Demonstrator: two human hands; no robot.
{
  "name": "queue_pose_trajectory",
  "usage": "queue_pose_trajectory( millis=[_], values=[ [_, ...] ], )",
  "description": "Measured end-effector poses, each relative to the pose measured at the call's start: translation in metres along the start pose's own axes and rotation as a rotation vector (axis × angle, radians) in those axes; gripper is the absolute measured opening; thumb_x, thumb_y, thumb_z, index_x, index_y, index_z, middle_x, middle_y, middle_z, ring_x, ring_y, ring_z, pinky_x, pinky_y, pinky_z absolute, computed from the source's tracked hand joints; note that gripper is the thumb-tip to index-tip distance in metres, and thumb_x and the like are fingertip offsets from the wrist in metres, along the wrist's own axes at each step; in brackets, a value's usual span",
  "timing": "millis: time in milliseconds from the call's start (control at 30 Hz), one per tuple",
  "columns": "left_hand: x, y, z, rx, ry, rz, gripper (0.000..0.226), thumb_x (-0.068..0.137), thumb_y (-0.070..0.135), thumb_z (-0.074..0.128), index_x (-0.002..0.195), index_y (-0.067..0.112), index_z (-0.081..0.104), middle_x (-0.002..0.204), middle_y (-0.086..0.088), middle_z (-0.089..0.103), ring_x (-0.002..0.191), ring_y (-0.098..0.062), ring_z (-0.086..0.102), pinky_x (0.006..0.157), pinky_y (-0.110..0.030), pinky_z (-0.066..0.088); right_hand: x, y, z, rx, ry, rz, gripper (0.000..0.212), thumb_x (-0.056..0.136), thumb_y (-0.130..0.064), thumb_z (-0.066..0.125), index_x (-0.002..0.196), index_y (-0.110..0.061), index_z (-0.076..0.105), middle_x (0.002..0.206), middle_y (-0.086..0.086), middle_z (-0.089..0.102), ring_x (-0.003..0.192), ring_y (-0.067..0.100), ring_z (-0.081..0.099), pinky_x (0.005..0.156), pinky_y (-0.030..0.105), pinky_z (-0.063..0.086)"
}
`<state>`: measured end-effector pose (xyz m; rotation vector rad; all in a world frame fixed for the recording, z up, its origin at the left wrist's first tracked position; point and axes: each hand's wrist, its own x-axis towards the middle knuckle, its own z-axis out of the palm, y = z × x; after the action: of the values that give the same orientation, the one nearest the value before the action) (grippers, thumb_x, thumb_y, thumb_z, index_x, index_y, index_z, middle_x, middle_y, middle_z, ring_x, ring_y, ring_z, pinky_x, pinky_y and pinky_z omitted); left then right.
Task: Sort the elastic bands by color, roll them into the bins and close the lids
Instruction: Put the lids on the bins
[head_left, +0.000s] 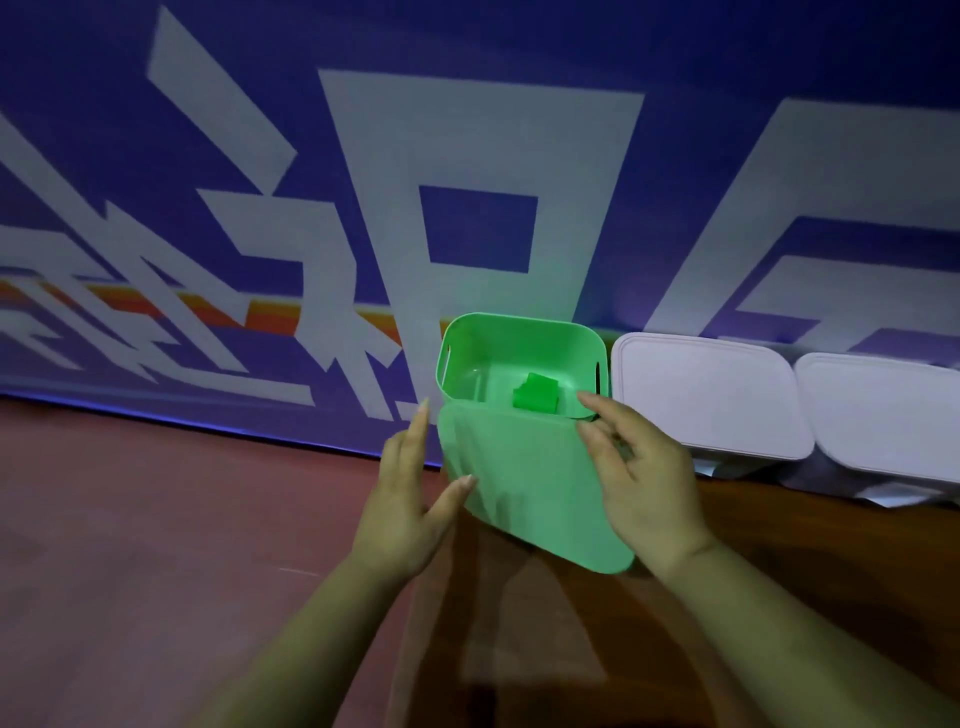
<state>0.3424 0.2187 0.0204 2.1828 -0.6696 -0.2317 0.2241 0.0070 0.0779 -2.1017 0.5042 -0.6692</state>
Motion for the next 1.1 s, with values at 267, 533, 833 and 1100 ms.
queue_pose_trajectory(
  millis=[267, 533, 833, 1100],
  values=[
    [0.019, 0.012, -0.003, 0.222, -0.167, 0.121, 0.108, 0.064, 0.084, 0.062, 0.149, 0.055, 0.003, 0.162, 0.008, -0.017, 0.151, -0.027, 0.003, 0.119, -0.05, 0.019, 0.046, 0.003, -0.009, 0.333, 0.112, 0.352, 0.023, 0.096, -0.025, 0.061, 0.106, -0.045, 0.066, 0.091, 0.008, 0.074, 0.086, 0.043, 0.066, 0.075, 0.054, 0.058],
    [0.053, 0.009, -0.004, 0.537, -0.264, 0.289, 0.11, 0.06, 0.096, 0.05, 0.152, 0.05, 0.01, 0.165, -0.008, -0.002, 0.143, -0.042, 0.021, 0.112, -0.063, 0.029, 0.086, 0.04, 0.002, 0.37, 0.166, 0.561, 0.012, 0.092, -0.027, 0.065, 0.094, -0.036, 0.071, 0.101, -0.01, 0.073, 0.091, 0.016, 0.071, 0.087, 0.047, 0.059],
    [0.097, -0.008, 0.022, 0.588, -0.226, 0.179, 0.097, 0.07, 0.093, 0.037, 0.152, 0.048, 0.011, 0.163, -0.008, 0.01, 0.139, -0.035, 0.031, 0.112, -0.053, 0.035, 0.106, 0.055, 0.019, -0.078, -0.142, 0.345, 0.058, 0.089, -0.022, 0.066, 0.141, -0.031, 0.043, 0.145, -0.007, 0.041, 0.128, 0.011, 0.043, 0.105, 0.024, 0.034],
    [0.135, -0.021, 0.037, 0.637, -0.222, 0.162, 0.098, 0.069, 0.091, 0.041, 0.152, 0.046, 0.014, 0.162, -0.01, 0.014, 0.141, -0.041, 0.026, 0.115, -0.054, 0.028, 0.111, 0.084, 0.019, -0.335, -0.57, 0.239, 0.087, 0.086, -0.042, 0.069, 0.153, -0.042, 0.014, 0.16, -0.018, -0.025, 0.15, 0.006, -0.01, 0.122, 0.03, 0.012]
  ],
)
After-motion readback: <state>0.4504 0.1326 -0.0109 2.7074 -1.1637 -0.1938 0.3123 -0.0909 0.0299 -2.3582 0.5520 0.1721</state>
